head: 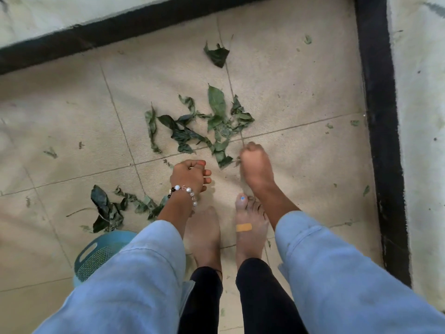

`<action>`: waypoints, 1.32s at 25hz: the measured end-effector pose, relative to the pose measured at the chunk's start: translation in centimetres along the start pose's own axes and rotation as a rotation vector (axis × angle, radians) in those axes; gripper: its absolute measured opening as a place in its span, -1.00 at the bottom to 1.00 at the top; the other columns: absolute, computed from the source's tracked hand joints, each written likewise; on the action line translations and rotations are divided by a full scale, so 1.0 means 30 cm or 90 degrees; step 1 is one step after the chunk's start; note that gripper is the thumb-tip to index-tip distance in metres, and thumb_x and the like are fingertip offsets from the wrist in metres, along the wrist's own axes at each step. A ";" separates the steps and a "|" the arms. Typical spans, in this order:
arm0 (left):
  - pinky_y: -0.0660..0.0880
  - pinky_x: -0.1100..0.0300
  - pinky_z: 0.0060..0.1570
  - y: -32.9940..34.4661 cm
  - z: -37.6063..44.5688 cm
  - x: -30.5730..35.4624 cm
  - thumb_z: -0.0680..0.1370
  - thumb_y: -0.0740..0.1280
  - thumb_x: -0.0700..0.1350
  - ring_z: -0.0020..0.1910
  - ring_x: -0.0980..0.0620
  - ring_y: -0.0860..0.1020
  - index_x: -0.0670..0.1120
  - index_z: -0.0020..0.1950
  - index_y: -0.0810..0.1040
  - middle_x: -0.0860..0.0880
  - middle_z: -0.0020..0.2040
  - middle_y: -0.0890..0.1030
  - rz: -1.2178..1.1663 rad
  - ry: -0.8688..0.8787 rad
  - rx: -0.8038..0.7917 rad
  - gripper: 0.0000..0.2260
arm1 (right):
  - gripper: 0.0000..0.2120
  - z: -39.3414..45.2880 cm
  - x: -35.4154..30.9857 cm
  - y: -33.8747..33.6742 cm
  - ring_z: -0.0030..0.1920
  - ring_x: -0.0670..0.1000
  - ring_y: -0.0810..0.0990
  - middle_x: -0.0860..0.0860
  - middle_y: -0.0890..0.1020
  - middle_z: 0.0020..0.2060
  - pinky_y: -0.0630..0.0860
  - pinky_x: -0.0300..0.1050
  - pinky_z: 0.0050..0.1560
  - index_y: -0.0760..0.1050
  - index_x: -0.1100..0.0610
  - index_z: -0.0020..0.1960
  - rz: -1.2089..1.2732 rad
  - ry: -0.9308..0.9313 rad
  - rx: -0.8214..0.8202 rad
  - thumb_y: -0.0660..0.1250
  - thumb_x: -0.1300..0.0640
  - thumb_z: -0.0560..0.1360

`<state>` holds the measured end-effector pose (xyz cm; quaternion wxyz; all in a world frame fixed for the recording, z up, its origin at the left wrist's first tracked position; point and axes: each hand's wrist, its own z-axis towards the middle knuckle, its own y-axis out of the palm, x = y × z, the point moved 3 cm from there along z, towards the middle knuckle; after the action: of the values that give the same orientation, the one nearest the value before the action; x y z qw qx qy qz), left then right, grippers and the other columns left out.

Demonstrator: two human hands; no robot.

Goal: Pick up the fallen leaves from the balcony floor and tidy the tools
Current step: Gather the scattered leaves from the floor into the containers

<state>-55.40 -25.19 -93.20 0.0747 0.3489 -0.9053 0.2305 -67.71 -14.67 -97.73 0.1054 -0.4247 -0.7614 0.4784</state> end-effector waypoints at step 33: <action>0.59 0.06 -0.12 -0.097 -0.091 0.310 0.61 0.17 0.16 -0.07 -0.05 0.61 -0.13 0.30 0.48 -0.09 -0.01 0.62 -0.344 -0.236 -0.080 -0.56 | -0.58 -0.024 -0.332 -0.482 0.45 -0.12 0.13 -0.15 0.30 0.46 0.04 0.09 0.41 0.64 0.13 -0.33 0.622 -0.038 -0.231 0.26 -0.10 0.54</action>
<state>-60.44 -31.37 -86.98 -0.0114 0.6068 -0.7908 0.0791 -69.03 -24.29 -83.07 -0.2276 -0.7281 -0.5476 0.3438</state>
